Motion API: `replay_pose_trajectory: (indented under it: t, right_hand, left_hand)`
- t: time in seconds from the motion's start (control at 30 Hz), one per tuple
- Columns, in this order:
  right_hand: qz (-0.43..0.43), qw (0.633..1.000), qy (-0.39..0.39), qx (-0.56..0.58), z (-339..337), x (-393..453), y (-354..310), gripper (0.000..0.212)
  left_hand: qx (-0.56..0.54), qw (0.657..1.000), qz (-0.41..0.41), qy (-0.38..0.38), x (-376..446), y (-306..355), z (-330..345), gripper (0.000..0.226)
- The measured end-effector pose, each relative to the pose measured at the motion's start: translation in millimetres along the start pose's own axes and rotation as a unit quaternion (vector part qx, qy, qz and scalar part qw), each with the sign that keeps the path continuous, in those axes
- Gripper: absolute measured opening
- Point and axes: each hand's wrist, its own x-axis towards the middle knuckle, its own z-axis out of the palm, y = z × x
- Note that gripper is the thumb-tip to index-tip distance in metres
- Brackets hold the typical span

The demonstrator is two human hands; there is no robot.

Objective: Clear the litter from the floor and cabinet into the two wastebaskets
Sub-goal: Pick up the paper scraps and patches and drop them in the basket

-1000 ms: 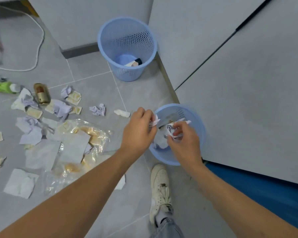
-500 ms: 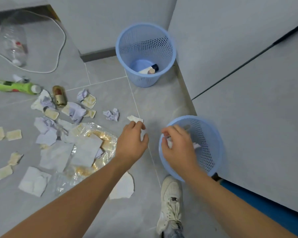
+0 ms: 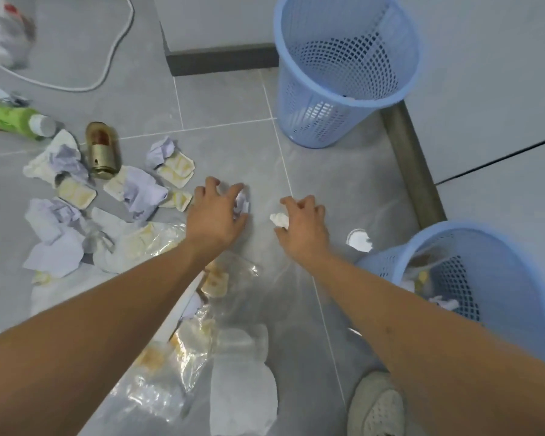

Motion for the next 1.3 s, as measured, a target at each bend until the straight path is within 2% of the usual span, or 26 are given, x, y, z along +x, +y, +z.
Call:
replay_pose_trajectory:
  t: [0.13, 0.27, 0.37, 0.5, 0.6, 0.73, 0.8, 0.87, 0.97, 1.03, 1.07, 1.2, 1.3]
  right_hand:
    - [-0.037, 0.999, 0.039, 0.003, 15, 15, 10, 0.029]
    - [-0.033, 0.998, 0.032, 0.053, 12, 0, 6, 0.029]
    - [-0.027, 0.993, 0.058, 0.102, -18, -36, -9, 0.027]
    - [-0.030, 0.979, 0.109, 0.170, -86, -100, -27, 0.024]
    - [0.011, 0.962, 0.165, 0.217, -147, -155, -19, 0.018]
    - [0.144, 0.931, 0.218, 0.256, -215, -213, 37, 0.008]
    - [0.176, 0.931, 0.215, 0.235, -228, -230, 66, 0.012]
    - [0.185, 0.948, 0.186, 0.183, -228, -243, 92, 0.021]
    - [0.193, 0.961, 0.088, 0.176, -225, -255, 116, 0.057]
    - [0.185, 0.971, 0.057, 0.143, -222, -263, 122, 0.072]
    - [0.176, 0.974, 0.066, 0.123, -220, -267, 122, 0.070]
    - [0.141, 0.972, 0.138, 0.124, -204, -283, 91, 0.036]
    - [0.082, 0.976, 0.143, 0.143, -173, -293, 44, 0.026]
  left_hand:
    - [-0.001, 0.999, 0.028, 0.017, 10, -5, 23, 0.036]
    - [-0.065, 0.998, 0.025, 0.005, -2, -1, 19, 0.036]
    - [-0.106, 0.994, 0.026, 0.026, -25, 18, -9, 0.039]
    - [-0.158, 0.984, 0.067, 0.041, -72, 70, -73, 0.038]
    - [-0.187, 0.977, 0.104, 0.026, -110, 118, -118, 0.038]
    - [-0.215, 0.961, 0.174, -0.008, -151, 188, -144, 0.035]
    - [-0.207, 0.956, 0.209, -0.017, -163, 219, -140, 0.037]
    - [-0.184, 0.958, 0.213, -0.044, -171, 244, -123, 0.043]
    - [-0.075, 0.963, 0.207, -0.154, -179, 268, -101, 0.071]
    - [0.000, 0.956, 0.232, -0.178, -185, 270, -96, 0.077]
    - [0.000, 0.957, 0.237, -0.169, -188, 266, -99, 0.076]
    - [-0.078, 0.972, 0.201, -0.094, -209, 207, -121, 0.048]
    - [-0.094, 0.984, 0.137, -0.069, -232, 123, -132, 0.035]
